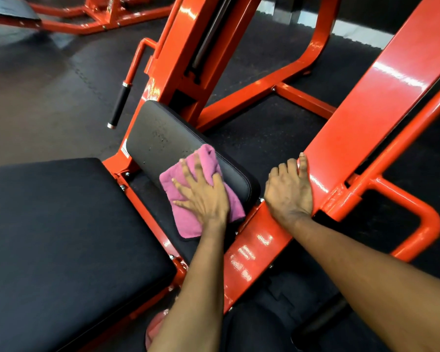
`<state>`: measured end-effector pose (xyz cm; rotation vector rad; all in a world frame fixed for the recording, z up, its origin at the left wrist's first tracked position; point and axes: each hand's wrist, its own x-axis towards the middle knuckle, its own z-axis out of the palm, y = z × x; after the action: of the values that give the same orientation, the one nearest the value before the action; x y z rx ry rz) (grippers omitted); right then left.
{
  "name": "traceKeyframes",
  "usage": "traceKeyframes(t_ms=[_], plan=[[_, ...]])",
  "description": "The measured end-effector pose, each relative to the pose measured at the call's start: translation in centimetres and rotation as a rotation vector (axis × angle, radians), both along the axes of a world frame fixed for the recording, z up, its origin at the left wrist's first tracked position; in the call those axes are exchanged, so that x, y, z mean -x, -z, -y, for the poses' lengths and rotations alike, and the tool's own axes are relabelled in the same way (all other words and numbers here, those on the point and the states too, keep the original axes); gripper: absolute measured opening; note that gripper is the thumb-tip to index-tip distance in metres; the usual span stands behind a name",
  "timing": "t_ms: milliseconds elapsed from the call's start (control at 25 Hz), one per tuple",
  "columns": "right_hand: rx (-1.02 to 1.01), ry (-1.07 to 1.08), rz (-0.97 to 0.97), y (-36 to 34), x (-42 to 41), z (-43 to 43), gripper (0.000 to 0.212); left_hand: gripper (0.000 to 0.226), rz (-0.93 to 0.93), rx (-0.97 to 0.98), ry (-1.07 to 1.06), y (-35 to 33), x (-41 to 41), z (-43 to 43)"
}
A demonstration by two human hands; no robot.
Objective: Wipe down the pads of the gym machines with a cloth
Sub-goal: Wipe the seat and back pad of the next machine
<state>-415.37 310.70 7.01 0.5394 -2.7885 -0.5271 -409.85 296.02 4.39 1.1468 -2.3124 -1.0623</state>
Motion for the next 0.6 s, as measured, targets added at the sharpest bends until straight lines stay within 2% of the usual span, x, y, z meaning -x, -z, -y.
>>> traceKeyframes(t_ms=[120,240,320,480,600], plan=[[0.009,0.005,0.013,0.1,0.1,0.1,0.028,0.075,-0.088,0.253,0.206,1.2,-2.0,-1.9],[-0.003,0.006,0.012,-0.1,-0.1,0.1,0.03,0.087,-0.202,0.298,0.368,4.1,-5.5,-0.4],[-0.009,0.004,0.014,-0.2,-0.2,0.1,0.032,0.088,-0.195,0.205,0.301,4.8,-5.3,1.9],[-0.018,0.003,0.017,-0.4,-0.3,0.0,0.033,0.079,-0.071,-0.13,-0.056,2.4,-1.0,5.4],[-0.014,0.013,0.026,-0.2,-0.2,0.0,0.033,0.073,-0.055,-0.109,-0.094,1.3,-0.4,4.4]])
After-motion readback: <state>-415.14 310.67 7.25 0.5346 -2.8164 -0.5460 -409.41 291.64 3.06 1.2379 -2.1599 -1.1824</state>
